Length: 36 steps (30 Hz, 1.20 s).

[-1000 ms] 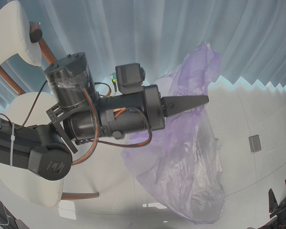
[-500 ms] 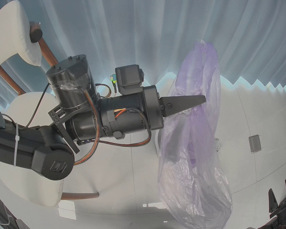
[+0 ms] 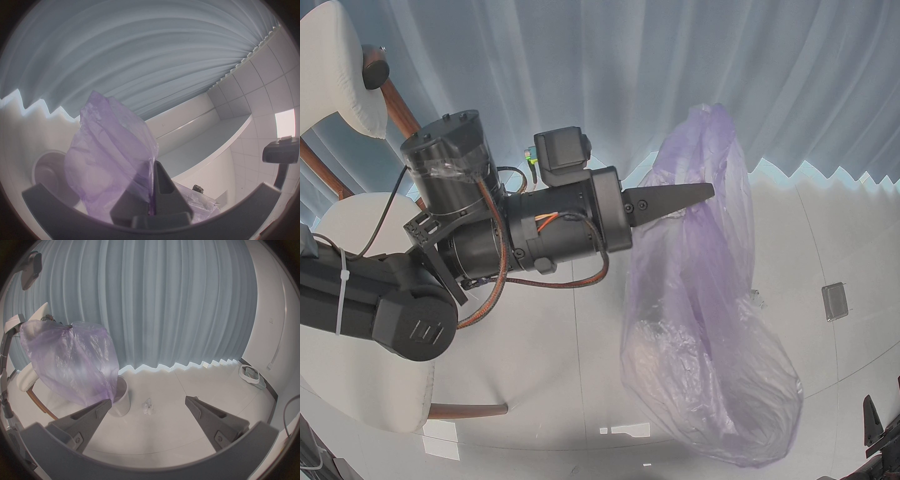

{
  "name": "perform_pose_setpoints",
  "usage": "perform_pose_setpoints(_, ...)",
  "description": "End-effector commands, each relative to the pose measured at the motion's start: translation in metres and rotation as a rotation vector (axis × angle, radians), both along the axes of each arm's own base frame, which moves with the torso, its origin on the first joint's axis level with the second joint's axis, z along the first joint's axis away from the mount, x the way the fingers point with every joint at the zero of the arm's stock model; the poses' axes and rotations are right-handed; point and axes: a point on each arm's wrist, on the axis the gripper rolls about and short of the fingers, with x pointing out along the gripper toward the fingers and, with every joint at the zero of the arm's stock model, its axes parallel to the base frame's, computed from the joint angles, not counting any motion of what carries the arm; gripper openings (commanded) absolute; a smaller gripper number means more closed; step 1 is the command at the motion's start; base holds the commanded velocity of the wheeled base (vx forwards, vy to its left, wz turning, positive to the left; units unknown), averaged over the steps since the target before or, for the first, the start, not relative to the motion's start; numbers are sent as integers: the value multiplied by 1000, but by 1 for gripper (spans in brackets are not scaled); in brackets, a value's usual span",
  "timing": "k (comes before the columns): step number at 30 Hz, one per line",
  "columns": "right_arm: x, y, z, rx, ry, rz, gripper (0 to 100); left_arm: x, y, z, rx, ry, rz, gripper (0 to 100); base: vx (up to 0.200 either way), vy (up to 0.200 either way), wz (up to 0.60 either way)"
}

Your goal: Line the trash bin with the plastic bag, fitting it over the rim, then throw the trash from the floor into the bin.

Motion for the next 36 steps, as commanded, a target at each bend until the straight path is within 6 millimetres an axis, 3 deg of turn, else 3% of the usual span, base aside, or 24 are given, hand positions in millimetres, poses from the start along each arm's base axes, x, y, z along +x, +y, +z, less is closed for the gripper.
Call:
perform_pose_setpoints(1, 0, 0, -5, 0, 0, 0, 100, 6, 5, 0, 10, -26, 30, 0, 0, 0, 0)
perform_pose_setpoints(6, 0, 0, -5, 0, 0, 0, 100, 8, 2, -6, 30, -37, 35, 0, 0, 0, 0)
perform_pose_setpoints(10, 0, 0, -5, 0, 0, 0, 100, 20, -10, -22, 56, -62, 36, 0, 0, 0, 0)
perform_pose_setpoints(20, 0, 0, -5, 0, 0, 0, 100, 31, -24, -32, 62, -47, 49, 0, 0, 0, 0)
perform_pose_setpoints(32, 0, 0, -5, 0, 0, 0, 100, 46, -39, -37, 46, 36, 32, 0, 0, 0, 0)
perform_pose_setpoints(36, 0, 0, -5, 0, 0, 0, 100, 46, -39, -31, 24, 83, 18, 0, 0, -200, 0)
